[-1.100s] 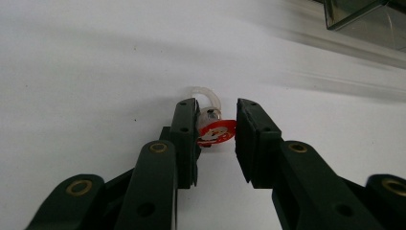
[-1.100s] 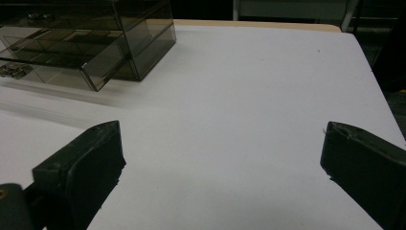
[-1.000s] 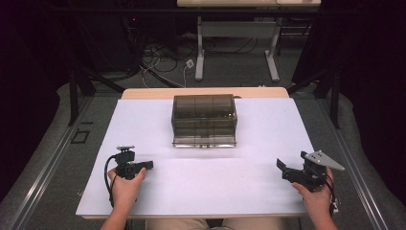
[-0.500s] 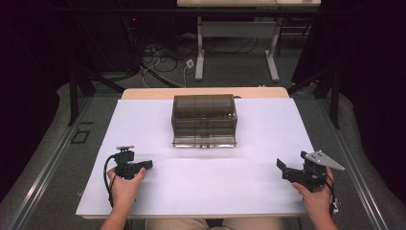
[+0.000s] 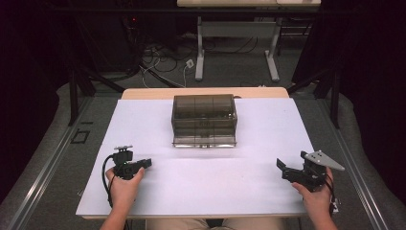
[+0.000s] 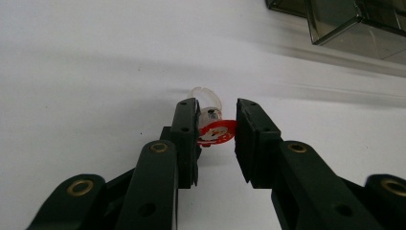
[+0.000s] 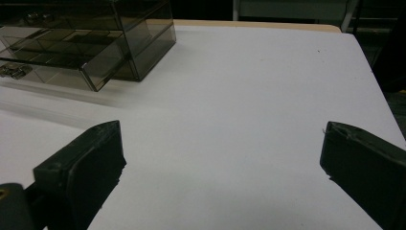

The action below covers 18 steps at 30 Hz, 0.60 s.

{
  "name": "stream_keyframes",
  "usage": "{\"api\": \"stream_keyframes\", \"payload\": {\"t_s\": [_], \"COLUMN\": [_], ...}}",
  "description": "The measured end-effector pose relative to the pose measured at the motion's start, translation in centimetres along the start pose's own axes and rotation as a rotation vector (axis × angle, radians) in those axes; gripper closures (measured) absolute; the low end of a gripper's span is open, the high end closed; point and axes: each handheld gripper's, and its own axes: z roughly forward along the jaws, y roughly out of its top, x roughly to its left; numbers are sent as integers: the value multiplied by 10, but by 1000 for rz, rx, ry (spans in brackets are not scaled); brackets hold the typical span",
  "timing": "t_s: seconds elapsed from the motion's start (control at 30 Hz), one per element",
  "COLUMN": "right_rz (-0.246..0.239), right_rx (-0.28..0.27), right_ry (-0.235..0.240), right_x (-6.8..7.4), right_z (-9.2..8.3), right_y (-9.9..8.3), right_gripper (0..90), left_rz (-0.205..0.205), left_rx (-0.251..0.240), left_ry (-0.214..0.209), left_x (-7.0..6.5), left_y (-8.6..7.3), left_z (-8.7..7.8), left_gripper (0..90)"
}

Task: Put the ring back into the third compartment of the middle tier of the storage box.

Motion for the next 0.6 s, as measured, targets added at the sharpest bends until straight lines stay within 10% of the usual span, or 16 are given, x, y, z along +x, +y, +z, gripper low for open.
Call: {"api": "stream_keyframes", "payload": {"t_s": [0.6], "right_rz": [0], "right_rx": [5], "right_ry": [1], "right_x": [-1], "right_z": [-1], "right_y": [0], "right_gripper": [11], "left_rz": [47], "left_rx": [-83], "left_ry": [2], "left_x": [-5], "left_y": [-2], "left_z": [-11], "left_gripper": [709]}}
